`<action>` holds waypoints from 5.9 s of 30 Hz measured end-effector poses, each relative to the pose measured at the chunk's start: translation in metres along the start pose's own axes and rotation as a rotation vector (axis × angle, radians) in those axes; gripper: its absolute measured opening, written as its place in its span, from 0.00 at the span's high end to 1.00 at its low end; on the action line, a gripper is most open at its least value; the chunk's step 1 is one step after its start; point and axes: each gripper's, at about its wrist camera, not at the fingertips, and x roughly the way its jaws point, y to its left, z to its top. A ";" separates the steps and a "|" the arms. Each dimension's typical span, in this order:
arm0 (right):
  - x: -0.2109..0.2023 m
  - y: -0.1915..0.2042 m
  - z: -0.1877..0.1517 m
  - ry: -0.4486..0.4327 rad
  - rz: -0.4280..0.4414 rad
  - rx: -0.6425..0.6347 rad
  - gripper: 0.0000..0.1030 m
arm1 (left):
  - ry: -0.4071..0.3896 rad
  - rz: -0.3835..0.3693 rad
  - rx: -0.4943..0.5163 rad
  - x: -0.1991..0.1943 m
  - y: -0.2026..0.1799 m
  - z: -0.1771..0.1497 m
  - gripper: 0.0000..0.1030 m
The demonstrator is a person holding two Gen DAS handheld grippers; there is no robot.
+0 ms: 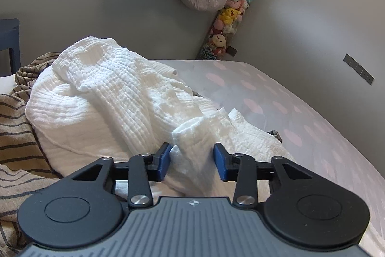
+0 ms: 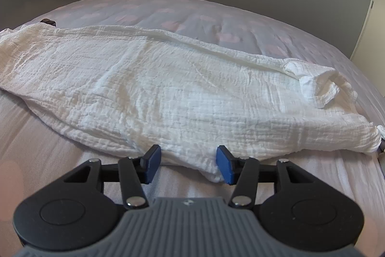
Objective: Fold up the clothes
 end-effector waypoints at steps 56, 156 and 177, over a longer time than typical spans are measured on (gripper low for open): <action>0.006 -0.285 0.078 0.004 -0.306 0.780 0.89 | -0.032 0.096 0.186 -0.023 -0.036 0.023 0.94; -0.083 -0.270 -0.110 0.180 0.280 0.734 0.93 | 0.794 -0.935 0.987 -0.195 -0.445 -0.361 0.73; -0.037 -0.319 0.022 0.194 0.358 0.162 0.56 | 0.683 -0.994 1.189 -0.182 -0.470 -0.343 0.60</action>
